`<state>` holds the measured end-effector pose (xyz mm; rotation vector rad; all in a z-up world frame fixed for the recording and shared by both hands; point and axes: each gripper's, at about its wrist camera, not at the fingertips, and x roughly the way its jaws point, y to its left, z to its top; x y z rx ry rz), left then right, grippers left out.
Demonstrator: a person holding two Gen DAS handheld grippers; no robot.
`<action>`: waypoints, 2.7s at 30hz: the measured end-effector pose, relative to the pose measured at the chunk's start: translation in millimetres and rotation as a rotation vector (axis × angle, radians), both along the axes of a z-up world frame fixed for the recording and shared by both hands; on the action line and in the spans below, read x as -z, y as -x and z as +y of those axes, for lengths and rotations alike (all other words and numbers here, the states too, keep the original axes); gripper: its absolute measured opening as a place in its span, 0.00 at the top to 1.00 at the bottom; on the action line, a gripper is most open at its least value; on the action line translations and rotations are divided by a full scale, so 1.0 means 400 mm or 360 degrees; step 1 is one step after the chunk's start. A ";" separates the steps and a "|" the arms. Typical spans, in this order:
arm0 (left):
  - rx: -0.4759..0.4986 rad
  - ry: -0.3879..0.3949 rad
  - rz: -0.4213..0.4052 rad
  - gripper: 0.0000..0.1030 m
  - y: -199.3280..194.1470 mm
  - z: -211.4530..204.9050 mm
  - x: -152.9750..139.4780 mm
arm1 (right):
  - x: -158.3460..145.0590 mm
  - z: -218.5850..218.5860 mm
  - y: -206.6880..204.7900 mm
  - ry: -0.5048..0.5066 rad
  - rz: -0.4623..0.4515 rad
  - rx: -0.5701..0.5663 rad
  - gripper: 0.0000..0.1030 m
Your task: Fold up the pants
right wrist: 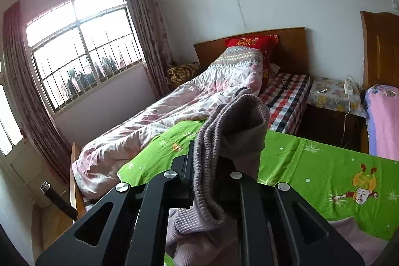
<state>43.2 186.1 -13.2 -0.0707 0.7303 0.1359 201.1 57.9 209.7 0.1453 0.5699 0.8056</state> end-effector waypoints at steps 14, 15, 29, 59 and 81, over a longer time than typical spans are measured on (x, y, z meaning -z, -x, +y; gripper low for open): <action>-0.0049 0.0129 0.0066 0.01 -0.011 0.061 0.061 | 0.547 -0.473 -0.012 -0.0189 0.0665 0.0472 0.86; -0.0047 0.0088 0.0064 0.01 -0.016 0.062 0.069 | 0.602 -0.487 -0.005 -0.0181 0.0740 0.0498 0.86; -0.0037 0.0035 0.0079 0.01 -0.030 0.075 0.077 | 0.651 -0.493 0.030 -0.0284 0.0860 0.0486 0.86; 0.0199 0.0128 -0.0024 0.06 -0.001 0.118 0.069 | 0.717 -0.467 0.087 -0.0256 0.0904 0.0481 0.93; 0.0424 0.0001 0.0013 0.01 -0.025 0.119 0.074 | 0.639 -0.192 0.252 0.0781 0.0108 0.0215 0.55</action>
